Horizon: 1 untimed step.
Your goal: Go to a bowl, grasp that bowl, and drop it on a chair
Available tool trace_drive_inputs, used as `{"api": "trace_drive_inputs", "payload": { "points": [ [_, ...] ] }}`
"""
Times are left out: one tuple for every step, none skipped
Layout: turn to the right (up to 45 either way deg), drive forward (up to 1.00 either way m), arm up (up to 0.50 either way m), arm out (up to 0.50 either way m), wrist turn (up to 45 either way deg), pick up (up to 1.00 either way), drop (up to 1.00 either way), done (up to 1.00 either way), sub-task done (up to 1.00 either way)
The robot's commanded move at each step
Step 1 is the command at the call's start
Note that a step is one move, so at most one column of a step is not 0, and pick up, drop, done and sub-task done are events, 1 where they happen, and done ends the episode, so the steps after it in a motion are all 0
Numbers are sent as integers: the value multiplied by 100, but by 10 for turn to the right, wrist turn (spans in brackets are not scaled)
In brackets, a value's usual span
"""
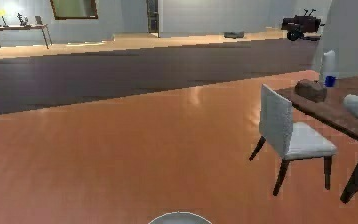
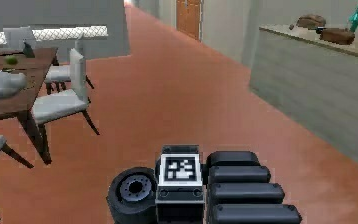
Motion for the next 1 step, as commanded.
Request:
{"api": "trace_drive_inputs", "payload": {
  "points": [
    [0,100,0,0,0,0,0,0,0]
  ]
}}
